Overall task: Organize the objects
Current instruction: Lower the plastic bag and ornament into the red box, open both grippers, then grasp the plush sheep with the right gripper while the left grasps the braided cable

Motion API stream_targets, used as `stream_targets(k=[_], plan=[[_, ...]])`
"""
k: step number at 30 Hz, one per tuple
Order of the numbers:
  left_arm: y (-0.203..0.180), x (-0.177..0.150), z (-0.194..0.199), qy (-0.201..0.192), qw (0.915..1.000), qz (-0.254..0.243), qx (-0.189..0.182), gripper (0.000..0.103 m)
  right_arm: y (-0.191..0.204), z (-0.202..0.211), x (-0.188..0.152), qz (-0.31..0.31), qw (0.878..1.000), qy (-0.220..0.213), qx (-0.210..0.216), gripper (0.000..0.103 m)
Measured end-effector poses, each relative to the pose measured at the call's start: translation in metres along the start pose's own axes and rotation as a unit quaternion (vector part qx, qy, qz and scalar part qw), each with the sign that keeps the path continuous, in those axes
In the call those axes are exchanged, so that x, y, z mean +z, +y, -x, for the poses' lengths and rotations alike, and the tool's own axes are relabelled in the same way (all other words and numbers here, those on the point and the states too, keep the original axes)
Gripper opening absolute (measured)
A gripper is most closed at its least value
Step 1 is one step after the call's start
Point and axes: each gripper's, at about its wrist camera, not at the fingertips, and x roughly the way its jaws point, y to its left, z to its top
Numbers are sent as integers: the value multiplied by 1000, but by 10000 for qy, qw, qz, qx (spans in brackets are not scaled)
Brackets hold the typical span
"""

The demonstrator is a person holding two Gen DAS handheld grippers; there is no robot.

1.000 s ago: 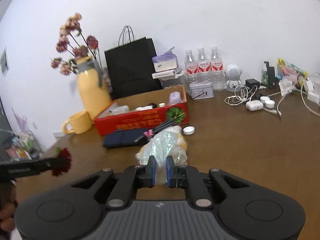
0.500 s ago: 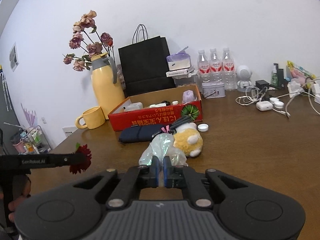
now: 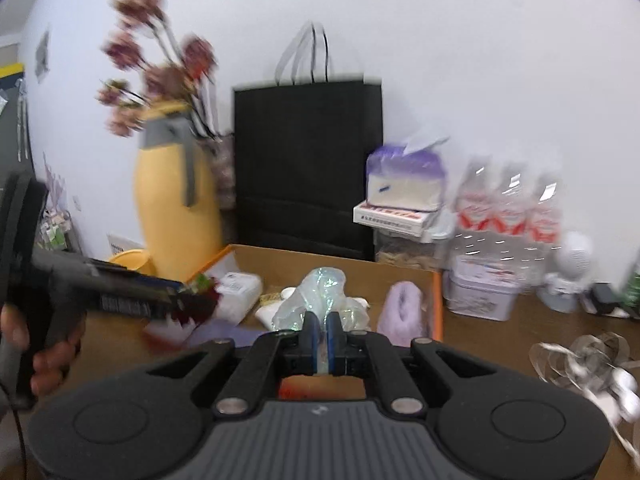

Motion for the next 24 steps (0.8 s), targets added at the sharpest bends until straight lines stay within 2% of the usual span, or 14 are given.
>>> stream_targets(k=[4,6,7,8,10,12,14,17,21,24], plan=[[4,16,-54,438,9985,-331,69,52,-22,-100,19,-255,9961,822,-195,4],[6,18,-73,587,9972,-386,251,55,-29,-133,18,-333,9923,1143,-340,8],[7,19,-82,692,9965,-403,255,61,-34,-143,18,-417,9911,1143,-543,17],[9,18,-87,788,9959,-396,216,74,-37,-149,18,-458,9903,1087,-739,22],[11,16,-88,720,9965,-352,216,79,-43,-150,18,-516,9907,970,-805,47],[11,17,-80,615,9973,-309,240,79,-48,-140,20,-701,9911,881,-715,54],[12,18,-63,463,9981,-280,286,80,-51,-121,22,-779,9927,682,-623,55],[8,23,-29,174,9990,-252,333,83,-50,-81,26,-613,9937,361,-862,59],[-3,15,36,-303,9977,-351,491,89,-44,-16,24,-557,9951,-83,-814,67],[-13,-18,102,-848,9948,-326,451,98,-27,45,-5,-519,9957,-452,-616,79]])
